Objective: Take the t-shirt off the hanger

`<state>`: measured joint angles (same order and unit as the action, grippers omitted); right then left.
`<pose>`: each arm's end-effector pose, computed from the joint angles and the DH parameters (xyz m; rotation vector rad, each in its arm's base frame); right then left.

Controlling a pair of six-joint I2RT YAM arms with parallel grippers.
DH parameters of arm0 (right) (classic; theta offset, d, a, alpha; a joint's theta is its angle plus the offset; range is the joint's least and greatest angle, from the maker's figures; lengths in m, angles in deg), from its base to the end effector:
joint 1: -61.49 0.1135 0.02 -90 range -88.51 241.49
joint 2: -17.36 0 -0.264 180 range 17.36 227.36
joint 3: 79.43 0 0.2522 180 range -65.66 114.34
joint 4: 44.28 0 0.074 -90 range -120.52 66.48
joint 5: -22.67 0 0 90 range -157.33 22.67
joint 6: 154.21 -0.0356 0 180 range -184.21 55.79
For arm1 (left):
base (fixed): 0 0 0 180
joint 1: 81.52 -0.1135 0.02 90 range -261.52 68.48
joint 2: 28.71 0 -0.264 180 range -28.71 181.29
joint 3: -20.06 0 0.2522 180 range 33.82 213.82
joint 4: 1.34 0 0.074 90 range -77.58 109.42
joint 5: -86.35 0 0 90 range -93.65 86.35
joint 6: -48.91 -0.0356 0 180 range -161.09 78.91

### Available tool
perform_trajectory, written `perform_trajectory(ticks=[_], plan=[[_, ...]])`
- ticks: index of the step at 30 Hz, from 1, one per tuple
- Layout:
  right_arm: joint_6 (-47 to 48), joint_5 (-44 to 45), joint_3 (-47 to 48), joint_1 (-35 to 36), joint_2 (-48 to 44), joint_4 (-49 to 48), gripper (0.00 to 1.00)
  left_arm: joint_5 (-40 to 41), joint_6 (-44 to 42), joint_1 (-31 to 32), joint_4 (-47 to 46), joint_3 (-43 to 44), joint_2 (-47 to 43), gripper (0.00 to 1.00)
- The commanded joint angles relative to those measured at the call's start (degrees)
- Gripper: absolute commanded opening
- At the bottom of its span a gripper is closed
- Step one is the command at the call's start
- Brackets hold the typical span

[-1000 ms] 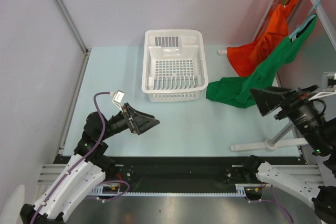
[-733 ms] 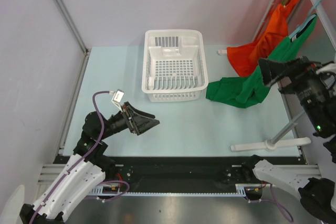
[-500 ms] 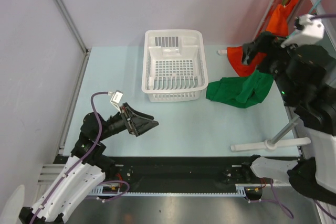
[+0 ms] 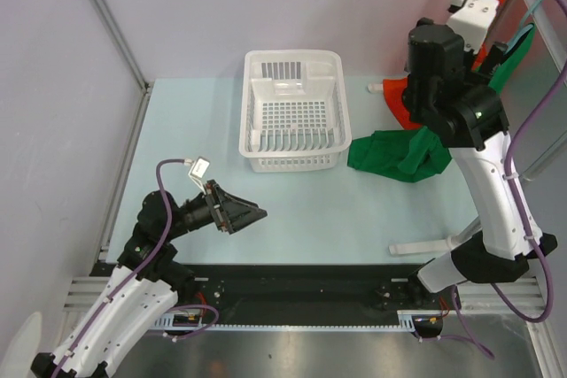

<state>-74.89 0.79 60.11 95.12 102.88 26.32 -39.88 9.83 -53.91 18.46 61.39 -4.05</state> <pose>0.2108 0.1005 0.5559 0.4492 1.6444 -0.5250 0.1003 -0.0762 0.2904 0.1800 1.8511 -1.5146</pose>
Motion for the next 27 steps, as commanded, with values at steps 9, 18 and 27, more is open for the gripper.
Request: perform_trajectory(ticks=[9,18,27], plan=[[-3.64,-13.88,-5.63,-20.44,-2.64,-6.82,0.96,0.28,-0.38,0.33,1.87,2.05,0.12,0.99],[-10.24,-22.67,-11.77,-27.12,-2.81,-9.36,0.59,0.98,0.94,0.42,1.6,1.78,0.73,0.98],[-10.33,-22.51,-11.26,-26.51,-2.72,-10.52,0.15,1.33,0.41,0.42,3.01,1.78,0.03,0.97]])
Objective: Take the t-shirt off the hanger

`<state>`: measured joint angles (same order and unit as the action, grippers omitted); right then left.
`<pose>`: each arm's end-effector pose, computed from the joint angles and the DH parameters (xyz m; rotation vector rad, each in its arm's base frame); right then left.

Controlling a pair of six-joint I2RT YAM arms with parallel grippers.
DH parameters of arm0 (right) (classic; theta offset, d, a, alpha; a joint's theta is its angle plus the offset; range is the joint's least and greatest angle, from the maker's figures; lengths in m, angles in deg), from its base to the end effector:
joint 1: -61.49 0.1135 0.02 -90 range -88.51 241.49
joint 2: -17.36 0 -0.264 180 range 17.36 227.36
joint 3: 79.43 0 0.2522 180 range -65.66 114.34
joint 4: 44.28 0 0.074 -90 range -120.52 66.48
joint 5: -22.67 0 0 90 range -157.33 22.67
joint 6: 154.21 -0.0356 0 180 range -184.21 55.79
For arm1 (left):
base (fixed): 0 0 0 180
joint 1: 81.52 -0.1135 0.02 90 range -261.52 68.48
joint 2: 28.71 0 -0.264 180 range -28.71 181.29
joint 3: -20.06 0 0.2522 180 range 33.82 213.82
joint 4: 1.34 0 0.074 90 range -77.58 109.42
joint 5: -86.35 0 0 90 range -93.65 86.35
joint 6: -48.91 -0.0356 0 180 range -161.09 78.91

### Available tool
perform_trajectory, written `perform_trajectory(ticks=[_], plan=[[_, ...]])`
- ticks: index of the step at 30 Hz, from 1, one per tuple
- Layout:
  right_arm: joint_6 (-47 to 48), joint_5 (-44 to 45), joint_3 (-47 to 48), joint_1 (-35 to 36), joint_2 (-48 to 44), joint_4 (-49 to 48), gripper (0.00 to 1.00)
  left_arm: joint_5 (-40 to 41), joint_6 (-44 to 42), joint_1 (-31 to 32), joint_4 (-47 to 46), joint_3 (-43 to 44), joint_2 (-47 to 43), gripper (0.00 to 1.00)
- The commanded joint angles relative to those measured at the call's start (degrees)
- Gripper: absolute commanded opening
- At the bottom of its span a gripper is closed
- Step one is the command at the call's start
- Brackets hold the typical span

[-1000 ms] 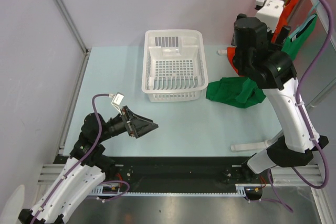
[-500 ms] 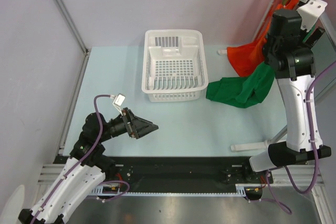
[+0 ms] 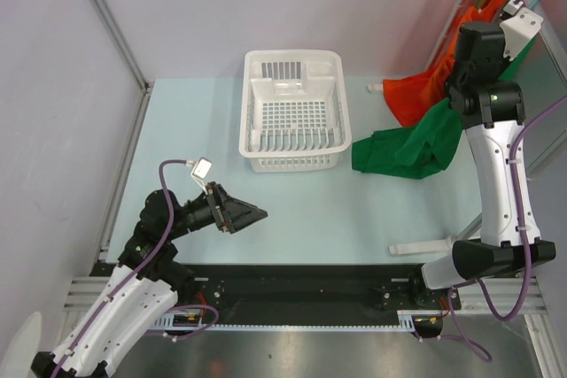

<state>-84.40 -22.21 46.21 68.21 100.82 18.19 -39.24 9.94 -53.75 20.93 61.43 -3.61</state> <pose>0.2709 0.0065 0.5108 0.7148 1.6944 -0.4275 0.1013 -0.0768 0.2854 0.1495 1.9037 -1.5034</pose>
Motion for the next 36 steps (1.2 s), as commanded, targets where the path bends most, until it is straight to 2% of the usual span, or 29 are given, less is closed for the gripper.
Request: perform_trajectory(ticks=[1,5,11,15,19,20,23,26,27,29,30,32,33,36], plan=[[-0.39,0.93,3.26,0.66,-0.93,-2.22,0.13,0.61,0.3,0.27,0.54,1.65,-0.41,0.97],[2.5,2.77,6.86,3.2,-1.63,-3.44,0.0,0.7,0.13,0.27,0.63,1.56,-0.32,0.97],[10.5,10.24,9.59,11.37,-2.42,-8.01,0.0,0.61,0.57,0.27,-0.34,0.95,-0.41,0.97],[9.91,14.46,8.81,16.74,-4.35,-5.74,0.0,0.17,0.65,0.27,-1.04,1.04,-0.05,0.97],[2.18,14.47,1.35,22.27,-10.32,1.1,0.0,-0.88,1.79,0.35,-3.32,0.51,0.82,0.97],[0.86,14.03,-3.11,24.37,-11.64,1.82,0.0,-0.79,2.23,0.53,-3.85,0.42,1.0,0.97],[-4.23,8.86,-11.64,27.89,-16.57,4.63,0.0,1.92,3.29,2.81,-5.7,1.12,2.23,0.96],[-8.11,4.28,-17.55,30.71,-19.47,6.75,0.0,10.41,1.98,10.09,-5.96,3.84,5.47,0.97],[-8.81,3.57,-21.4,32.63,-20.09,6.84,0.0,12.63,1.45,15.42,-8.14,4.98,6.53,0.97],[-11.7,2.34,-24.32,34.4,-21.32,6.84,0.0,19.37,0.14,20.72,-10.34,7.09,10.81,0.97],[-12.94,1.9,-26.34,35.72,-21.58,6.93,0.0,21.86,-2.22,26.05,-11.4,9.62,12.24,0.96],[-17.75,0.32,-27.15,36.78,-21.5,7.63,0.0,30.18,-5.48,30.92,-11.68,12.97,17.49,0.96],[-19.35,-0.12,-27.32,37.31,-21.5,7.8,0.0,32.76,-7.24,35.29,-11.76,14.82,19.61,0.96],[-27.5,-1.35,-26.45,39.85,-21.23,8.86,0.0,41.88,-17.06,42.95,-13.07,23.94,26.11,0.95]])
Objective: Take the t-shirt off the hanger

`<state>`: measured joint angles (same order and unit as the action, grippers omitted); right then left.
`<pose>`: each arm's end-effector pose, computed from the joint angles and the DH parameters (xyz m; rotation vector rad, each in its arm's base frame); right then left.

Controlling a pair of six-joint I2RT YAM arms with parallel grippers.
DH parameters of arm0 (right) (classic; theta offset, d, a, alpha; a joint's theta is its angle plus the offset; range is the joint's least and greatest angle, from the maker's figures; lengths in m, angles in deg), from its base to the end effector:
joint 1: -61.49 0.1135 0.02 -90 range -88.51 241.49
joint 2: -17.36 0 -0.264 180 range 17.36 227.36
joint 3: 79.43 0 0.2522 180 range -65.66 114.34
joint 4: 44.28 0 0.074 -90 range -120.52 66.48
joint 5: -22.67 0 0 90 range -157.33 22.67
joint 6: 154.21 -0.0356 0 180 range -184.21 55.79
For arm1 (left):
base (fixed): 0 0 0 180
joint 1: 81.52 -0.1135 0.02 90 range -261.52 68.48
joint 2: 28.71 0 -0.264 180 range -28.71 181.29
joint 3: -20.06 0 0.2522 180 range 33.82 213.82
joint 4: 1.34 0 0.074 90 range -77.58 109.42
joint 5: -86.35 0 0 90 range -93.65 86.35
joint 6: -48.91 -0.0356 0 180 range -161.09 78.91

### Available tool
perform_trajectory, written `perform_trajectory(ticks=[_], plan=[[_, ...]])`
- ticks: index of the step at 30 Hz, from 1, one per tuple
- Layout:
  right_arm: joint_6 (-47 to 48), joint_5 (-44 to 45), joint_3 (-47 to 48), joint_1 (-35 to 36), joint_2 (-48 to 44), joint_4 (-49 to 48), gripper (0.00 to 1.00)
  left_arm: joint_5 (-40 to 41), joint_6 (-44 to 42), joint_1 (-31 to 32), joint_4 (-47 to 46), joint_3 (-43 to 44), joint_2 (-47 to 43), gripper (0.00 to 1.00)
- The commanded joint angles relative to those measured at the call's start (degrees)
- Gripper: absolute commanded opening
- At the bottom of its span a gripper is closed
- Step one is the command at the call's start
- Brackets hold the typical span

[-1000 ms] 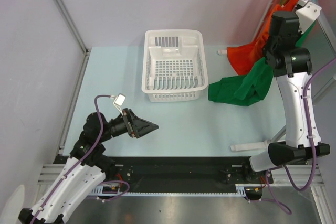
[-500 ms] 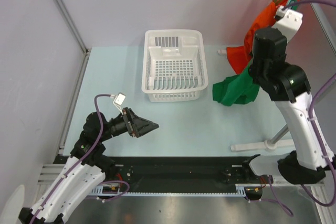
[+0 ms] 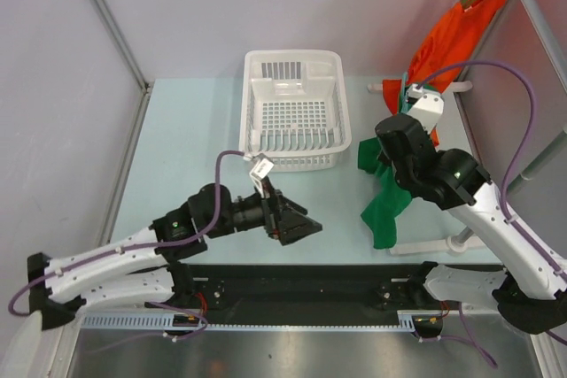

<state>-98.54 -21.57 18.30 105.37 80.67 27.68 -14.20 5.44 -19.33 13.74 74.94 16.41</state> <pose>0.1531 0.1118 0.4317 0.2439 1.9952 -0.0329 0.0832 -0.1718 0.3332 0.4216 1.8800 -1.5250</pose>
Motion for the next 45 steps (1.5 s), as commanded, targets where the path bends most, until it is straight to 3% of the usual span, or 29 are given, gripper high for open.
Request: perform_trajectory(ticks=[1,4,10,24,27,31,33,34,36,39,40,42,43,45], plan=[[-15.57,-3.73,1.55,3.84,-1.17,-0.89,0.0,18.7,-14.77,10.12,-7.02,11.42,7.25,0.95],[-23.92,-6.64,1.21,6.12,-2.22,-1.41,0.0,24.86,-21.03,14.0,-10.28,13.45,11.2,0.95],[-32.98,-5.95,-1.26,10.96,-3.28,-3.01,0.0,23.73,-27.79,15.76,-16.44,14.6,16.3,0.93],[-38.09,-3.57,-1.52,16.41,-3.37,-1.94,0.0,33.21,-33.95,18.05,-9.24,25.05,27.73,0.85],[-39.41,-2.17,-1.35,18.25,-3.37,-1.33,0.0,40.32,-33.6,18.05,-5.55,26.72,29.66,0.65],[-40.29,-1.46,-1.35,20.1,-3.45,-1.06,0.0,41.57,-34.22,18.05,-4.66,27.34,30.72,0.47],[-39.42,-1.64,-1.61,20.63,-3.37,-1.85,0.0,41.75,-34.92,18.05,-3.61,28.39,31.25,0.24],[-39.24,-1.55,-1.61,21.16,-3.37,-1.77,0.01,42.18,-35.27,18.05,-3.17,28.83,31.43,0.02],[-37.58,-1.46,-2.13,21.34,-3.37,-2.12,0.07,43.33,-35.1,18.05,-1.76,29.1,30.99,0.0],[-31.96,-0.41,-3.36,21.34,-5.29,-2.99,0.33,44.99,-33.61,18.05,0.15,26.92,28.27,0.0],[-26.03,-0.32,-3.63,21.34,-6.17,-3.61,0.5,45.43,-32.91,18.05,1.48,26.29,26.44,0.0],[-19.41,-2.16,-3.98,21.34,-8.62,-5.28,0.6,45.7,-30.54,18.05,3.06,24.62,24.15,0.0],[-16.16,-3.21,-4.24,21.34,-9.6,-5.72,0.74,45.79,-29.66,18.05,4.38,24.01,23.0,0.0],[-7.19,-6.9,-5.29,21.34,-11.62,-7.29,0.84,45.18,-27.98,17.96,5.44,22.08,19.4,0.0]])
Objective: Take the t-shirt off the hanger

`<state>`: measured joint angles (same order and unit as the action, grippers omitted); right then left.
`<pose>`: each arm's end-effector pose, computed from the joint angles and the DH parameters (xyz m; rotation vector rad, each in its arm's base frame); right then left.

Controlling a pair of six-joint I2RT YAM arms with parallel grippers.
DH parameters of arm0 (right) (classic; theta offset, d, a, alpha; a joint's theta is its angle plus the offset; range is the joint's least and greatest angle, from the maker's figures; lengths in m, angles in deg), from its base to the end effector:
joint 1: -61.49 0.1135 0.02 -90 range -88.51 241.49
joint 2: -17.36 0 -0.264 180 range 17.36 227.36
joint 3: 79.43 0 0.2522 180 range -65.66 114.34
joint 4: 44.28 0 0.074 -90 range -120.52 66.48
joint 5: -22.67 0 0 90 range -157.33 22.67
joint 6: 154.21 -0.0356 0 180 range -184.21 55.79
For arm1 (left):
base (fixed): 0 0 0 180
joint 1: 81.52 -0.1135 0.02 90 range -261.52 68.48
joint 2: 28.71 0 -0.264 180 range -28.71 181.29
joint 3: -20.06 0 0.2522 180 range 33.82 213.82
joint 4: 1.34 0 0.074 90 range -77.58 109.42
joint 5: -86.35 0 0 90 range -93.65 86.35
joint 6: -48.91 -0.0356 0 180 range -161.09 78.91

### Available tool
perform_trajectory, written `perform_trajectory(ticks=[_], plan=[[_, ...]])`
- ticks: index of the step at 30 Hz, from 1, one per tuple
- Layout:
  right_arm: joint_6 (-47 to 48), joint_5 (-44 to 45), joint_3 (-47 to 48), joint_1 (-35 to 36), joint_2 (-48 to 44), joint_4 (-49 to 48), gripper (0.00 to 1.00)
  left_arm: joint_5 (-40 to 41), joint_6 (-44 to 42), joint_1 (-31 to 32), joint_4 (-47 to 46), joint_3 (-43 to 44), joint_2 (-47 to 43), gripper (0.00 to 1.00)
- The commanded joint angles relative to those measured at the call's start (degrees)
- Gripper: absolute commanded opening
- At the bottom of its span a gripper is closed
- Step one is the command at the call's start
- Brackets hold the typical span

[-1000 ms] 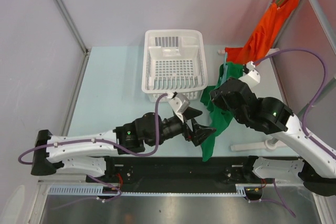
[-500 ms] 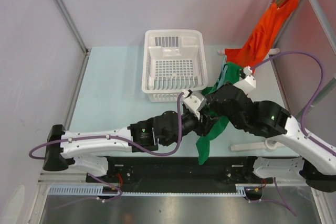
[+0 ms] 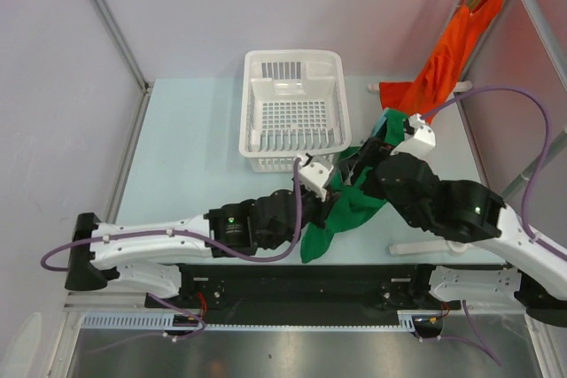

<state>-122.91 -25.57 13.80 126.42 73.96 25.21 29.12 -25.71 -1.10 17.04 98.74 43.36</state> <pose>0.0899 0.1363 0.4298 0.3055 2.0154 0.5983 0.0674 -0.2837 0.3725 0.5875 1.6991 -0.7102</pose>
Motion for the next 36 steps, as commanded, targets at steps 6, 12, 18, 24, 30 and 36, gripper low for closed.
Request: perform_trajectory(ticks=[6,12,18,24,30,36], plan=[[34.67,-7.21,-1.41,0.29,-10.63,-10.53,0.93,-6.57,7.56,-1.23,3.9,-8.04,-17.91,0.0],[49.61,-15.73,-1.59,0.2,-10.72,-21.35,0.92,-13.08,9.85,-1.58,4.25,-12.54,-26.8,0.0],[55.53,-21.63,0.69,0.2,-3.71,-25.31,0.83,-15.54,10.11,-2.11,4.78,-12.81,-30.76,0.0],[57.03,-19.17,-0.44,-0.59,-1.32,-29.88,0.79,-18.45,10.29,-2.37,6.88,-11.67,-31.03,0.0],[55.28,-23.2,-3.86,-6.64,-0.96,-32.61,0.6,-20.38,9.5,-2.73,8.21,-9.64,-31.03,0.0],[51.58,-28.13,-9.58,-8.41,-2.63,-36.73,0.54,-21.26,8.53,-2.99,7.24,-8.77,-31.73,0.0]])
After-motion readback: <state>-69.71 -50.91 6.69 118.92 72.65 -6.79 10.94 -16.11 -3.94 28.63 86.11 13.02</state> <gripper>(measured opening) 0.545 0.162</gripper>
